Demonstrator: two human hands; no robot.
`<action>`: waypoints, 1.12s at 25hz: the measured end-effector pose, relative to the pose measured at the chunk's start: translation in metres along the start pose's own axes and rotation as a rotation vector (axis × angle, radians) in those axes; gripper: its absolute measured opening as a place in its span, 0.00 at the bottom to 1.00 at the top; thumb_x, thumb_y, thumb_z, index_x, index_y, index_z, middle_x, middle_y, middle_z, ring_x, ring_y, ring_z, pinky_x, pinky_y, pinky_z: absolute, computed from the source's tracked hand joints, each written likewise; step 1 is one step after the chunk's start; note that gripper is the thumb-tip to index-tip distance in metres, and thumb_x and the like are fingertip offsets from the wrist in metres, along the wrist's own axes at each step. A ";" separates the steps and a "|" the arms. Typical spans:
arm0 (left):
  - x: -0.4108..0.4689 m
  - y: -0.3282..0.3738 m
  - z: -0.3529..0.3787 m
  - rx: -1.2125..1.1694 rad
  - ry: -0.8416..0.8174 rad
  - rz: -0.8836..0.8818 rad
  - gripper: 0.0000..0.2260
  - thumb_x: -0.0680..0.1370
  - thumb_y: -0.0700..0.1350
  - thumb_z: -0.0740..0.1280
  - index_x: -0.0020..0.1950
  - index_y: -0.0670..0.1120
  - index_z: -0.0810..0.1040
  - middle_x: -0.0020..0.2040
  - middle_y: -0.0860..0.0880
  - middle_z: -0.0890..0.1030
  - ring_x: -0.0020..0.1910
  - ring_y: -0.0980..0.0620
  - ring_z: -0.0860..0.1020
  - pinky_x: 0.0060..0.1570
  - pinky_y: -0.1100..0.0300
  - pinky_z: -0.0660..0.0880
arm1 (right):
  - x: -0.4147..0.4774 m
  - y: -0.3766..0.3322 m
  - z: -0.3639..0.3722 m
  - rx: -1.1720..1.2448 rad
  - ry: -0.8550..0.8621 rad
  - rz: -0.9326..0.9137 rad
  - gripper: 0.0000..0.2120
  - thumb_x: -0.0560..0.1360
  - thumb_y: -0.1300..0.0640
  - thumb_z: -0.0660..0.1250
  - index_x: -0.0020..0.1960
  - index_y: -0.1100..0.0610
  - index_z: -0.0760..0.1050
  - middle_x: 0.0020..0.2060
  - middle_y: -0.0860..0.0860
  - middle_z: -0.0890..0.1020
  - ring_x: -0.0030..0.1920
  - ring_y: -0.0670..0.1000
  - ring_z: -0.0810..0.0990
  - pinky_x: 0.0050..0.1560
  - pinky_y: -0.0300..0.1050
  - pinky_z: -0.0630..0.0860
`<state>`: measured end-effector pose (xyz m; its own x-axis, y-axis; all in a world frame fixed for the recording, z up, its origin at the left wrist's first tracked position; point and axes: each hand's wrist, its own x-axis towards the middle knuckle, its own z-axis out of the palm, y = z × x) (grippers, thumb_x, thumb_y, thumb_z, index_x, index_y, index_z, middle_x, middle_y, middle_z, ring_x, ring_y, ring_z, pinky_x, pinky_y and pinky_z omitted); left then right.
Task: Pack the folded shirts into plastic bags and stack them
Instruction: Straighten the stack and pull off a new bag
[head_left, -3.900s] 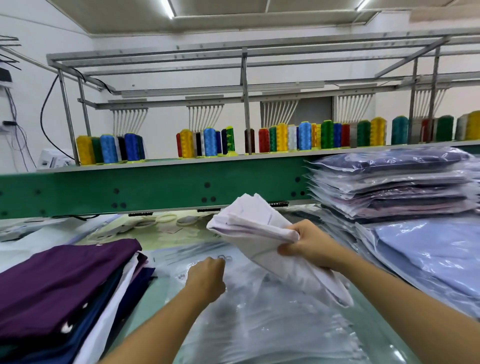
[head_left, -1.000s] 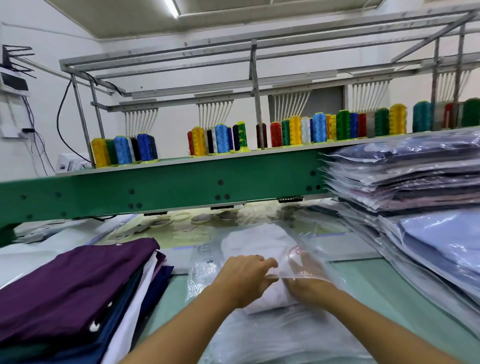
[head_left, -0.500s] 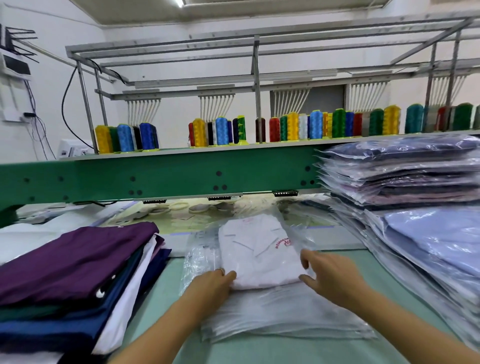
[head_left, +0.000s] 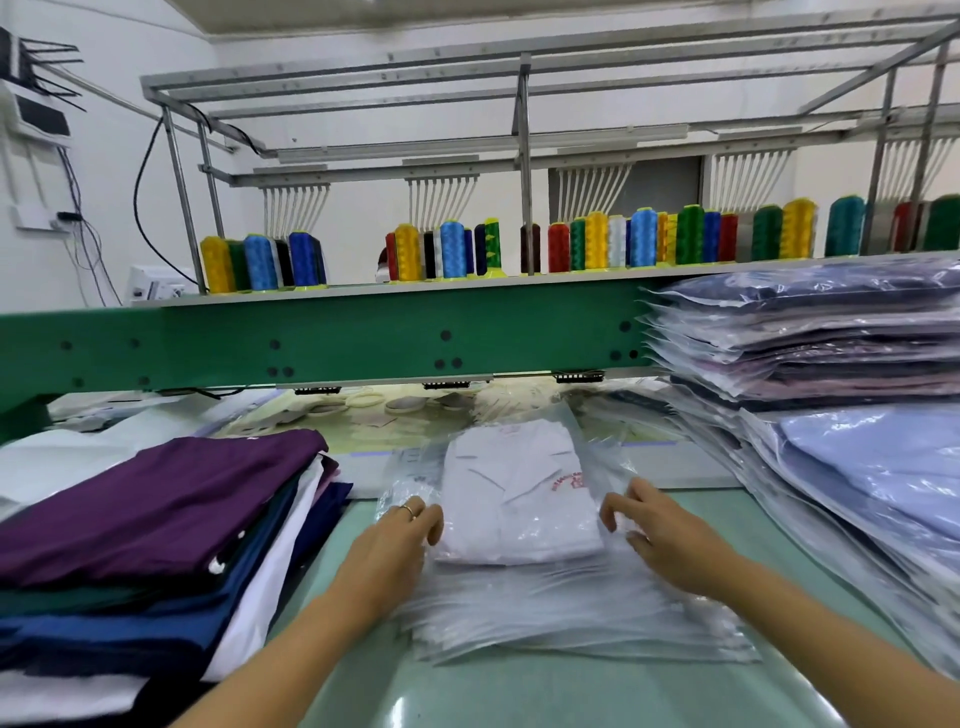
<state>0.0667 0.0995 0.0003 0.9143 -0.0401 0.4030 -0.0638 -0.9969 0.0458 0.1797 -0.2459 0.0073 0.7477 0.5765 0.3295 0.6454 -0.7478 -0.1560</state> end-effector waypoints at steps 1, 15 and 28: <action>-0.002 -0.004 0.001 -0.033 -0.020 0.029 0.10 0.77 0.40 0.65 0.51 0.55 0.69 0.53 0.57 0.71 0.49 0.53 0.72 0.44 0.55 0.74 | -0.002 0.000 0.000 0.001 -0.010 -0.056 0.14 0.77 0.61 0.63 0.53 0.42 0.70 0.50 0.42 0.67 0.48 0.43 0.68 0.44 0.46 0.75; 0.022 -0.022 -0.005 -0.177 -0.309 -0.158 0.09 0.78 0.45 0.60 0.44 0.50 0.80 0.46 0.52 0.80 0.46 0.51 0.79 0.46 0.55 0.75 | 0.026 -0.007 0.008 0.044 -0.099 0.303 0.10 0.76 0.55 0.58 0.41 0.54 0.77 0.35 0.48 0.83 0.40 0.53 0.81 0.42 0.49 0.77; 0.212 0.030 0.063 -0.126 -0.058 -0.241 0.26 0.83 0.48 0.56 0.81 0.51 0.56 0.82 0.49 0.58 0.80 0.47 0.55 0.79 0.44 0.49 | 0.216 -0.036 0.065 -0.002 -0.005 0.132 0.27 0.82 0.52 0.53 0.80 0.49 0.55 0.80 0.53 0.57 0.78 0.57 0.56 0.76 0.56 0.57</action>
<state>0.2842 0.0565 0.0292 0.9302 0.1902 0.3140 0.1126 -0.9619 0.2492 0.3282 -0.0730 0.0234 0.8268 0.4748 0.3017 0.5411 -0.8179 -0.1957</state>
